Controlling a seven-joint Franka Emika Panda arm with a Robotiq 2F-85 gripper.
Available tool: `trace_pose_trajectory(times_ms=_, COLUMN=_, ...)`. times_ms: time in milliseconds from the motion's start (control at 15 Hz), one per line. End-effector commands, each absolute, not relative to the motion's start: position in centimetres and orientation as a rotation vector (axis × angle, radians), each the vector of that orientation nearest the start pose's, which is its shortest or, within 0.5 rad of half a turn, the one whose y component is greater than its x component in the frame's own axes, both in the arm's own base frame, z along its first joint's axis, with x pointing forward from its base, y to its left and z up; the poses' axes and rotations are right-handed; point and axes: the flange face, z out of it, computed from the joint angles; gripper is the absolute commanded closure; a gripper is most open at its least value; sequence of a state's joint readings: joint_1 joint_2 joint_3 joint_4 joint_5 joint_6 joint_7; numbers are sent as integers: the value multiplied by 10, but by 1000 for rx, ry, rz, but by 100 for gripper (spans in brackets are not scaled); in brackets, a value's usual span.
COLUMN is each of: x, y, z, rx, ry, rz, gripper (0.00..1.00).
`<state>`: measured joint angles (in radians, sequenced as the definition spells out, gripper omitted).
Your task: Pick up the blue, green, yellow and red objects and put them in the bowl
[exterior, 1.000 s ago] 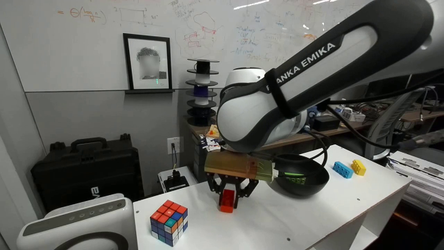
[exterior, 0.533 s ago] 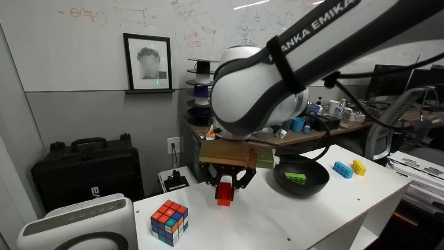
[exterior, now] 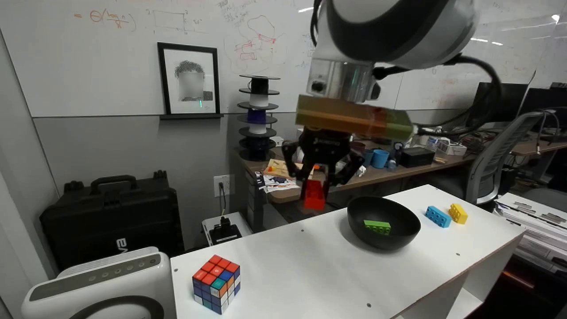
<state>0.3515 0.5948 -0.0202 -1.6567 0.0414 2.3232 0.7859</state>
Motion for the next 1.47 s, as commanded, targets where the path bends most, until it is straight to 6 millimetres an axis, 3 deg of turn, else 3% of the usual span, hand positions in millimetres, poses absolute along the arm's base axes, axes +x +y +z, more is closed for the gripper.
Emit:
trace_pose_trajectory(times_ms=0, x=632, y=151, z=306, rx=-2996, ry=834, rz=-209, gripper=89)
trace_pose_trajectory(times_ms=267, x=645, y=60, z=305, rx=-2951, ry=1033, rz=-296, gripper=89)
trace_pose_trajectory(times_ms=400, x=653, y=30, z=291, rx=-2948, ry=1093, rz=-297, gripper=89)
trace_pose_trajectory(times_ms=533, x=661, y=17, z=273, rx=-2954, ry=1104, rz=-278, gripper=89)
trace_pose_trajectory(times_ms=800, x=668, y=20, z=237, rx=-2987, ry=1094, rz=-216, gripper=89)
trace_pose_trajectory(times_ms=867, x=669, y=21, z=230, rx=-3001, ry=1090, rz=-216, gripper=39)
trace_pose_trajectory(times_ms=1000, x=672, y=20, z=221, rx=-3026, ry=1073, rz=-219, gripper=33)
trace_pose_trajectory(times_ms=1267, x=672, y=23, z=230, rx=-3033, ry=1033, rz=-266, gripper=0)
trace_pose_trajectory(times_ms=1400, x=667, y=26, z=246, rx=-3030, ry=959, rz=-314, gripper=0)
